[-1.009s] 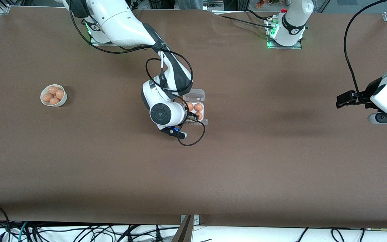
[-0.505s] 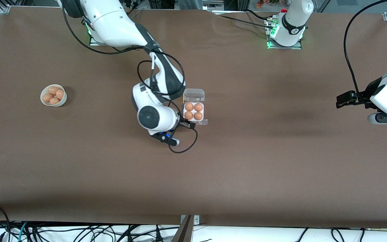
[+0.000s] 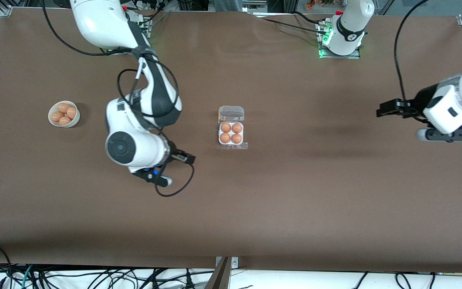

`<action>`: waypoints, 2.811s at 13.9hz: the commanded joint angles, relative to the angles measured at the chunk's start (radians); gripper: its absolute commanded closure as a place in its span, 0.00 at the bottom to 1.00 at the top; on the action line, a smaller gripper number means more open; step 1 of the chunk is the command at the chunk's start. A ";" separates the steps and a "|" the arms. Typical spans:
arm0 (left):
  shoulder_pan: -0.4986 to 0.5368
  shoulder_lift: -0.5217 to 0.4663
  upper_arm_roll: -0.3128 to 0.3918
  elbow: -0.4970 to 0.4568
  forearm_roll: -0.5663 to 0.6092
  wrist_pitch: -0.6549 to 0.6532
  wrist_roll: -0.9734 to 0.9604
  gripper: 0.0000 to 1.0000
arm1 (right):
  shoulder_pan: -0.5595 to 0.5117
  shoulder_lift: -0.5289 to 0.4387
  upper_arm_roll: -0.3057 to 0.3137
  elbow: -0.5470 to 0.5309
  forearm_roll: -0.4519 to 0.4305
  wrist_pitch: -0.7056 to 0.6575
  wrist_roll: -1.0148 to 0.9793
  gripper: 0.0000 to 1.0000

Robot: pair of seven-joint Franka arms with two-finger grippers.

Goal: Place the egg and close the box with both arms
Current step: 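Open the right gripper and withdraw while the left gripper reaches the box, then move the left gripper to the box lid while the right gripper returns, then swing the clear lid shut over the eggs with the left gripper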

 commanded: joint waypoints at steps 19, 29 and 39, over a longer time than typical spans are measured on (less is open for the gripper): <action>-0.446 0.480 -0.286 0.008 -0.115 0.218 -0.750 0.63 | -0.633 -0.894 0.391 -0.573 -0.507 -0.110 -0.449 0.00; -0.484 0.517 -0.280 0.010 -0.106 0.336 -0.754 0.95 | -0.672 -0.901 0.390 -0.517 -0.492 -0.144 -0.448 0.00; -0.480 0.525 -0.222 0.065 -0.017 0.500 -0.744 0.94 | -0.656 -0.864 0.391 -0.512 -0.493 -0.091 -0.449 0.00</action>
